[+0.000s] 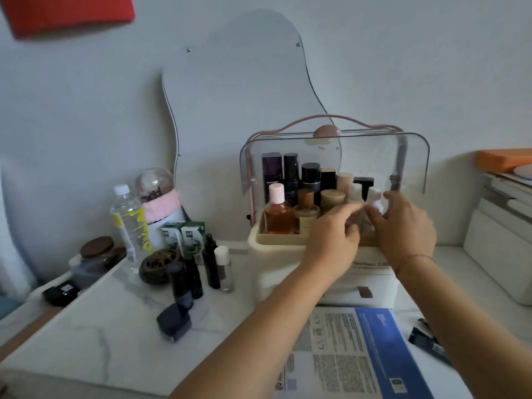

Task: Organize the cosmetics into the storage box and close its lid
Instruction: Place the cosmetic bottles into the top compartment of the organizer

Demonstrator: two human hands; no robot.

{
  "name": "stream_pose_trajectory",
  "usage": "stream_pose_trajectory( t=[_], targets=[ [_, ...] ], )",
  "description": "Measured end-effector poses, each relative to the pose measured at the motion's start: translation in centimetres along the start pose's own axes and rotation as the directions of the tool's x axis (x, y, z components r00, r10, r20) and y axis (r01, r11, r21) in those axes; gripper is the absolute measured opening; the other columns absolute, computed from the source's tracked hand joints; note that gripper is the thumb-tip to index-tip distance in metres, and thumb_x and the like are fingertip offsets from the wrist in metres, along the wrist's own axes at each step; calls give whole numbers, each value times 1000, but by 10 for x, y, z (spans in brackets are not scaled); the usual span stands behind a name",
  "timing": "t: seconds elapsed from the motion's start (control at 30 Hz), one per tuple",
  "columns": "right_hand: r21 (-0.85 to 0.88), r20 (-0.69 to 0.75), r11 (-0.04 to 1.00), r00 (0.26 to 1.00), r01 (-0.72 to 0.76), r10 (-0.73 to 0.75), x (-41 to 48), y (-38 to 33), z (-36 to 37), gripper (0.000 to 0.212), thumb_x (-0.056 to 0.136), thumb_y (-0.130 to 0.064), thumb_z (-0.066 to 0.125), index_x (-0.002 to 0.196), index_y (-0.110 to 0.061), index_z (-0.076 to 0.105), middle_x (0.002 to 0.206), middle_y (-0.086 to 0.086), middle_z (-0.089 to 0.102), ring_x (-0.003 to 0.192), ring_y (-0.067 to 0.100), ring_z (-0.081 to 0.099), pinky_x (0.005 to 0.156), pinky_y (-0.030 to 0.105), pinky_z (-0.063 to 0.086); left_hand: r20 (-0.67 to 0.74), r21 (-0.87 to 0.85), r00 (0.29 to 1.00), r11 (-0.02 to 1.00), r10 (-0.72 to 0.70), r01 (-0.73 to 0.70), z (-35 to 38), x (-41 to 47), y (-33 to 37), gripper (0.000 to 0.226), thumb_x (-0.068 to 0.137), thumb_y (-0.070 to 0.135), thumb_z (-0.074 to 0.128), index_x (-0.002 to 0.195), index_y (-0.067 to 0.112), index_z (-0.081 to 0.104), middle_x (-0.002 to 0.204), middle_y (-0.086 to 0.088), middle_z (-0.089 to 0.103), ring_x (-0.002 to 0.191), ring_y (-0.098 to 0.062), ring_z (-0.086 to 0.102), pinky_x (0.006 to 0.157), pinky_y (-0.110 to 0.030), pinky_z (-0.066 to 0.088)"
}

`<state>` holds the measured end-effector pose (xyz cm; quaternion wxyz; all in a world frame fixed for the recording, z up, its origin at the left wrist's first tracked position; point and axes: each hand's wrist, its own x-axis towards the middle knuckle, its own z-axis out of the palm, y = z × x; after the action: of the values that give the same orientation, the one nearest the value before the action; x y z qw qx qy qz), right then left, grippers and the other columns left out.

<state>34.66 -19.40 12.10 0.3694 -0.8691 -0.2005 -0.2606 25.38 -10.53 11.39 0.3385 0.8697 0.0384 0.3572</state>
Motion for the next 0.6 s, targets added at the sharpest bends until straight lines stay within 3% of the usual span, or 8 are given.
stream_pose_trajectory(
  t=[0.1,0.2,0.27,0.33,0.4,0.47,0.53,0.6],
  targets=[
    [118,-48,990,997,71,-66,-20,-10,-17,42,89,-38,56,125,-16,49,76,4,63,74,33,62,64,38,50,-171,-19,980,994,104,-109,-22,-31,-10,34,91,7,56,124,16,59,116,1,65,105,-3,60,87,-11,47],
    [266,-40,944,981,195,-191,-59,-22,-33,34,86,-32,59,117,-19,55,69,-8,59,64,20,60,62,37,52,-487,52,862,990,142,-134,-57,-73,-39,19,87,7,61,105,10,66,101,3,67,95,1,61,83,-12,48],
    [329,84,912,955,244,-286,-91,-26,-33,31,81,-30,61,111,-22,59,74,-11,61,68,9,60,65,31,53,-682,55,728,998,65,-37,-87,-103,-68,13,85,5,64,96,12,65,94,1,65,88,-4,61,80,-17,48],
    [337,278,905,891,259,-359,-119,-27,-24,27,79,-31,66,105,-27,61,81,-14,61,76,2,59,72,23,51,-782,18,618,987,-86,160,-116,-130,-100,23,82,4,69,98,18,63,96,1,62,89,-14,60,82,-23,47],
    [317,439,913,814,254,-380,-140,-24,-10,24,80,-30,68,103,-31,60,90,-18,58,84,-2,56,76,12,44,-773,-26,573,916,-273,401,-139,-148,-134,35,77,9,75,108,15,60,105,-1,56,100,-23,57,89,-29,43],
    [304,523,925,772,227,-361,-151,-19,2,19,82,-27,66,101,-29,61,96,-18,56,93,2,55,80,11,40,-656,-86,596,830,-463,551,-154,-154,-161,55,73,16,79,121,10,54,119,-4,53,111,-21,52,95,-32,39],
    [311,526,926,772,216,-357,-155,-15,8,17,82,-23,68,99,-22,66,100,-14,59,98,8,55,86,16,39,-500,-115,665,803,-556,585,-161,-151,-178,65,72,19,81,127,12,49,127,-2,54,115,-16,50,97,-31,38],
    [324,509,921,781,215,-361,-156,-13,9,17,80,-21,70,97,-20,68,100,-14,60,98,9,54,88,18,39,-388,-116,720,805,-576,582,-162,-144,-190,63,71,21,81,126,15,51,121,0,60,112,-17,56,96,-35,43]
  ],
)
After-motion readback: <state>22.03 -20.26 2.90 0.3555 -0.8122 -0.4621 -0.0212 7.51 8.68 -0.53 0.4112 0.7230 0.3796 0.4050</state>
